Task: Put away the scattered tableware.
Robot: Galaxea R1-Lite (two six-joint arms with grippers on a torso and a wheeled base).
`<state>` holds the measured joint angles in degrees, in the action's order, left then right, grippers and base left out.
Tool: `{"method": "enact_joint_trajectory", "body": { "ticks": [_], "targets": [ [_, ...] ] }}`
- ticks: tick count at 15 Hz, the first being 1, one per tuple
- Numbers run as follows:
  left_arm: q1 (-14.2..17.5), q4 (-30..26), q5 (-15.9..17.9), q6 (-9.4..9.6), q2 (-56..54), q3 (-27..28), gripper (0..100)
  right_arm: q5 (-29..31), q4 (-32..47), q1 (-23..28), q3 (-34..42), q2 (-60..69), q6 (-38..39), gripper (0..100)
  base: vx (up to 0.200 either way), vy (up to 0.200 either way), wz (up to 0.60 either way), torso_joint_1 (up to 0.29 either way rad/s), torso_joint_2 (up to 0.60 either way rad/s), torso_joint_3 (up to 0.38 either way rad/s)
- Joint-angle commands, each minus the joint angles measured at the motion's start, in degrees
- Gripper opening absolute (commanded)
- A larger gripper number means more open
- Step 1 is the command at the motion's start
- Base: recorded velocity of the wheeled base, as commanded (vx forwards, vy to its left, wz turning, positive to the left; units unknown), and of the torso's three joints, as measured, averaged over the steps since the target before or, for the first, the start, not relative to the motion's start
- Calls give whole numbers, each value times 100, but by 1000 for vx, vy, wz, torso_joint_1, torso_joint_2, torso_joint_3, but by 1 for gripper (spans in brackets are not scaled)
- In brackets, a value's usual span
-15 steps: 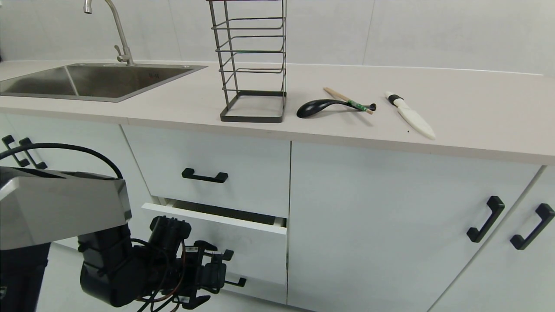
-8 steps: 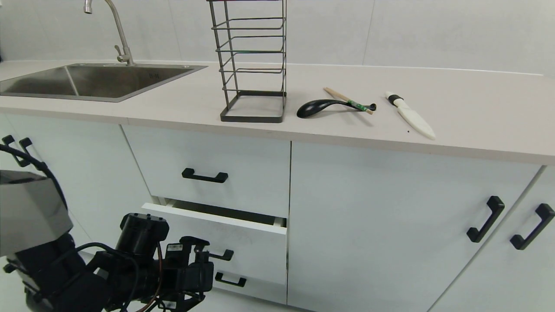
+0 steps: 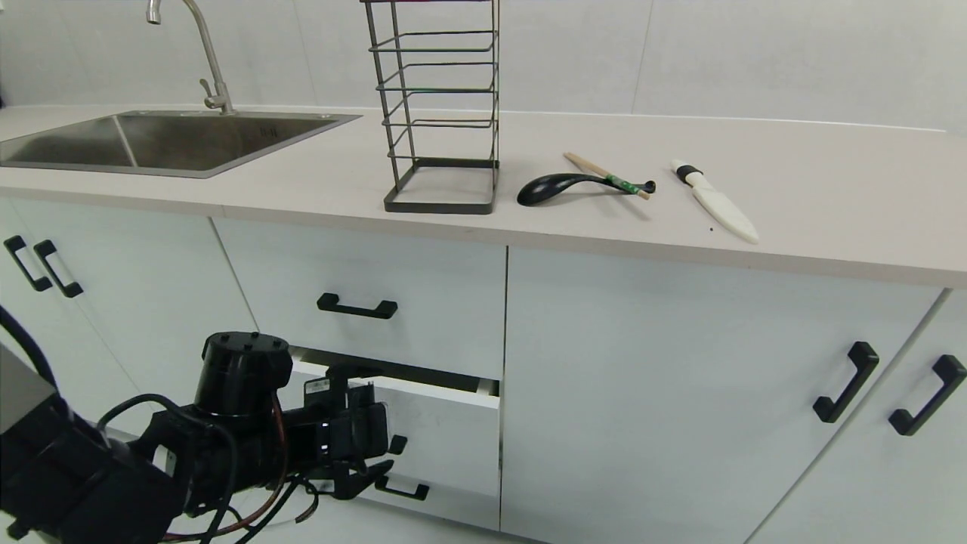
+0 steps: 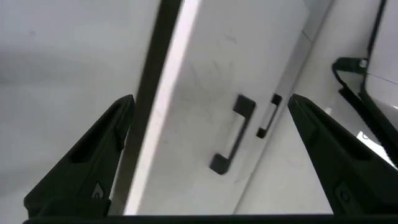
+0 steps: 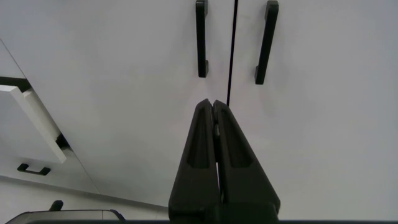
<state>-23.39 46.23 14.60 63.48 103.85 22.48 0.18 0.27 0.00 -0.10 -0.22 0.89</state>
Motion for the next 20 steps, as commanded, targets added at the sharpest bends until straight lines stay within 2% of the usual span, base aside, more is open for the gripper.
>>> {"method": "enact_joint_trajectory", "body": {
  "ticks": [1, 3, 7, 12, 15, 18, 20],
  "targets": [
    [1, -8, -1, -2, 294, 371, 100, -1, 0, 0, 1, -13, -1, 0, 0, 0, 0, 0, 0, 0],
    [45, -8, 51, 7, 786, 688, 100, -1, 0, -9, 1, -13, -1, 0, 0, 0, 0, 0, 0, 0],
    [45, 27, 42, 42, 1304, 986, 100, -1, 0, 0, 1, -4, -1, 0, 0, 0, 0, 0, 0, 0],
    [72, 53, 42, 42, 1568, 995, 100, -1, 0, -9, 1, -4, -1, 0, 0, 0, 0, 0, 0, 0],
    [63, 62, 51, 68, 1366, 565, 100, -1, 0, -9, 1, -13, -1, 0, 0, 0, 0, 0, 0, 0],
    [28, 62, 42, 24, 469, -437, 100, -1, 0, 0, 1, -4, -1, 0, 0, 0, 0, 0, 0, 0],
    [19, 27, 42, 16, -111, -815, 100, -1, 0, 0, 1, -4, -1, 0, 0, 0, 0, 0, 0, 0]
  ]
}}
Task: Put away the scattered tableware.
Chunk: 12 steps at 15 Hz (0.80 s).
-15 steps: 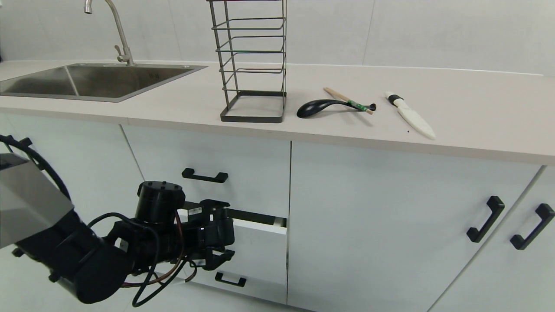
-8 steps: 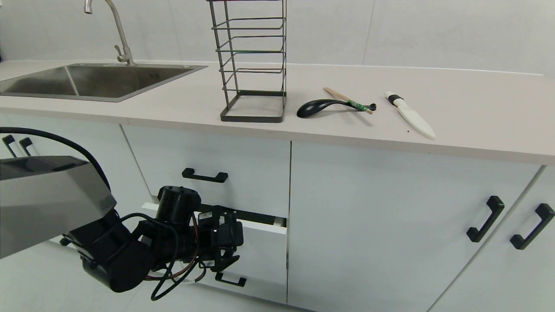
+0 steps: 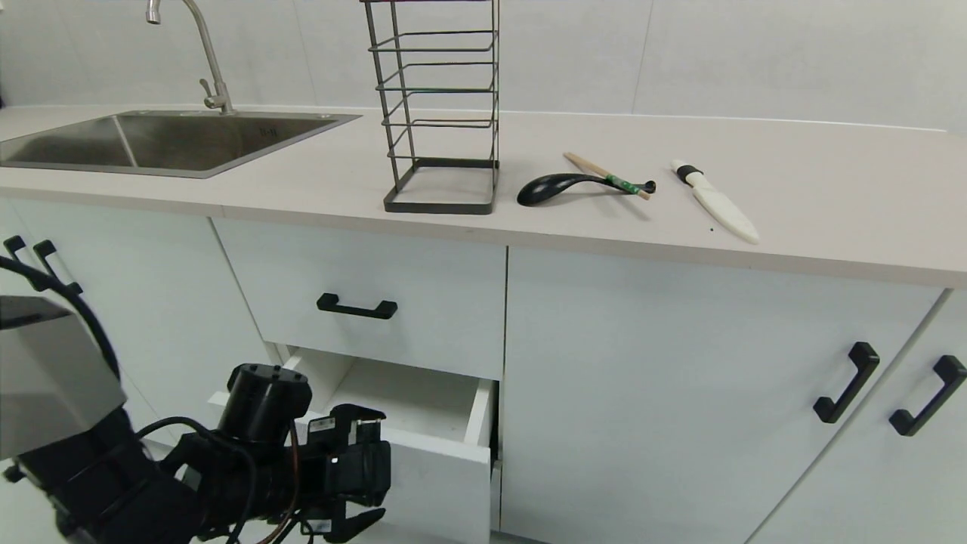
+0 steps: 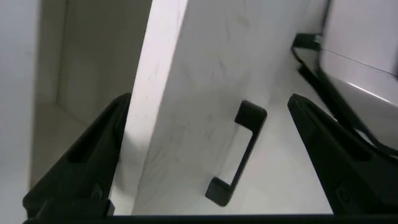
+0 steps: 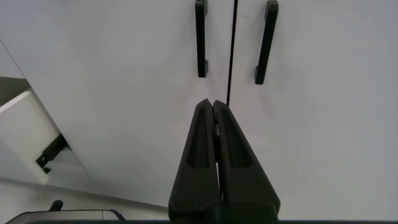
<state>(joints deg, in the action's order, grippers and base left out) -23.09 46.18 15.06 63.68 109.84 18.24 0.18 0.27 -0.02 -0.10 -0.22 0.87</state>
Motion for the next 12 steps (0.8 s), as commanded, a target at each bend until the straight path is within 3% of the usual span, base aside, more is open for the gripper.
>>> {"method": "enact_joint_trajectory", "body": {
  "ticks": [1, 6, 10, 11, 12],
  "targets": [
    [-47, 14, -3, -5, -859, -470, 100, -1, 0, 2, 1, -13, 1, 0, 0, 0, 0, 0, 0, 0],
    [-381, -12, 6, -111, -1175, -945, 100, -1, 0, -6, 1, -4, 1, 0, 0, 0, 0, 0, 0, 0],
    [-741, -4, 15, -154, -1342, -980, 100, -1, 0, 2, 1, -4, 1, 0, 0, 0, 0, 0, 0, 0],
    [-943, -4, 15, -374, -1615, -980, 100, -1, 0, -6, 1, -4, 1, 0, 0, 0, 0, 0, 0, 0],
    [-1128, -4, 6, -708, -1905, -971, 100, -1, 0, -6, 1, -4, 1, 0, 0, 0, 0, 0, 0, 0]
  ]
}}
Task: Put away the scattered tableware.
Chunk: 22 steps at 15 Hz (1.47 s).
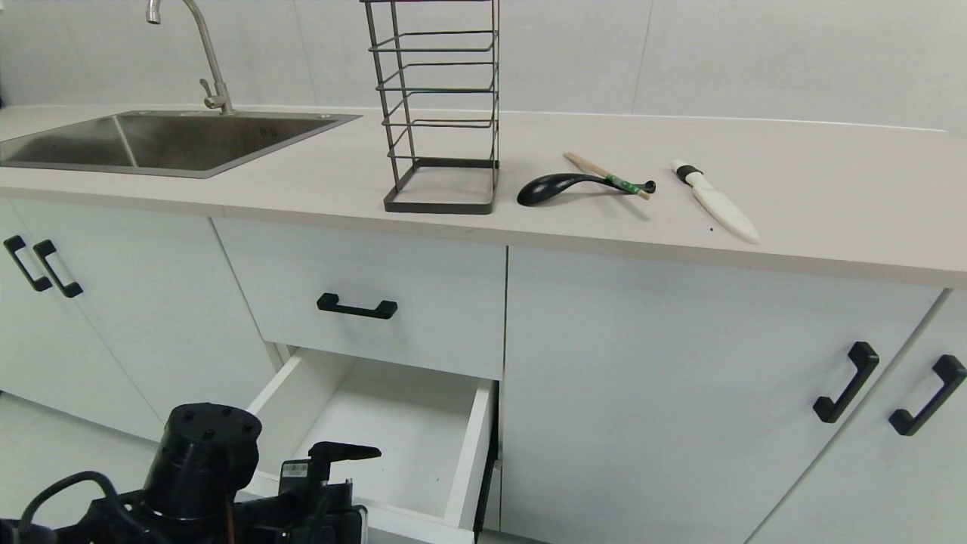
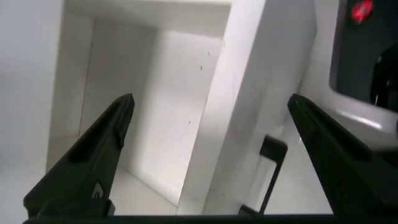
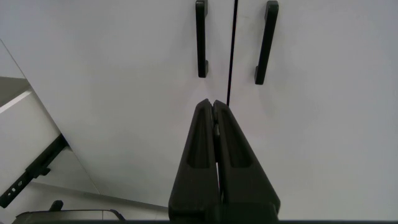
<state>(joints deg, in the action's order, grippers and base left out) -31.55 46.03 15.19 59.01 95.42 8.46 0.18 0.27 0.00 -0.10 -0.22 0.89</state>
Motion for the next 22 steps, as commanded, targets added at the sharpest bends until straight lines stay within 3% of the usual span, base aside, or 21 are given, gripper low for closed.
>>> {"method": "enact_joint_trajectory", "body": {
  "ticks": [1, 2, 4, 6, 7, 9, 12, 15, 19, 22],
  "targets": [
    [-334, 11, -16, -391, -577, 7, 100, -1, 0, 0, 1, -13, -1, 0, 0, 0, 0, 0, 0, 0],
    [-387, -6, -104, -944, -981, 15, 100, -1, 0, 0, 1, -13, -1, 0, 0, 0, 0, 0, 0, 0],
    [-308, -24, -165, -1463, -1236, 94, 100, -1, 0, 0, 1, -4, -1, 0, 0, 0, 0, 0, 0, 0],
    [26, -33, -297, -2579, -1482, 305, 100, -1, 0, -9, 1, -4, -1, 0, 0, 0, 0, 0, 0, 0],
    [193, -50, -324, -2992, -1552, 279, 100, -1, 0, 0, 1, -4, -1, 0, 0, 0, 0, 0, 0, 0],
    [483, -165, -280, -3528, -1587, 244, 100, -1, 0, -9, 1, -4, -1, 0, 0, 0, 0, 0, 0, 0],
    [738, -138, -209, -4170, -1623, 33, 100, -1, 0, 0, 1, -13, -1, 0, 0, 0, 0, 0, 0, 0],
    [835, -200, -192, -4205, -2106, -424, 100, -1, 0, -9, 1, -4, -1, 0, 0, 0, 0, 0, 0, 0],
    [1467, -297, -183, -4135, -2853, -688, 100, -1, 0, 0, 1, -4, -1, 0, 0, 0, 0, 0, 0, 0],
    [1511, -490, -165, -4135, -3583, -776, 100, -1, 0, -9, 1, -4, -1, 0, 0, 0, 0, 0, 0, 0]
  ]
}}
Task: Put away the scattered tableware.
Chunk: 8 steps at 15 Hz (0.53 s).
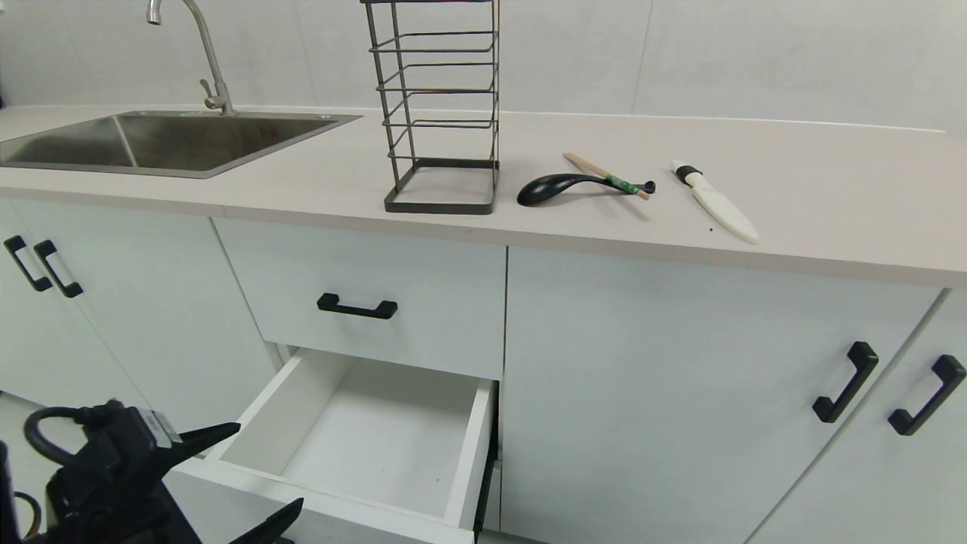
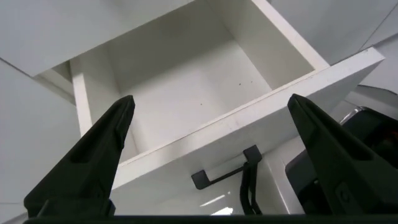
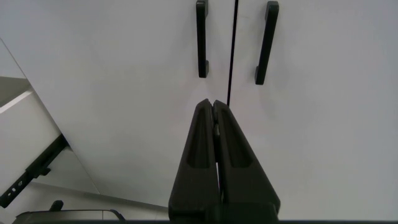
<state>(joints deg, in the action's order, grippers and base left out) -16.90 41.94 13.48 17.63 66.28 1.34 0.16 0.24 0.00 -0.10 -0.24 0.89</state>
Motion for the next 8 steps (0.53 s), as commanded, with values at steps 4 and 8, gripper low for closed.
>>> {"method": "enact_joint_trajectory", "body": {
  "ticks": [4, 8],
  "targets": [
    [442, -449, 14, 101, -1671, -99, 100, 2, 2, 0, 1, -2, -1, 0, 0, 0, 0, 0, 0, 0],
    [679, -757, 32, 136, -3218, -125, 100, 2, 2, 0, 1, -2, -1, 0, 0, 0, 0, 0, 0, 0]
  ]
}}
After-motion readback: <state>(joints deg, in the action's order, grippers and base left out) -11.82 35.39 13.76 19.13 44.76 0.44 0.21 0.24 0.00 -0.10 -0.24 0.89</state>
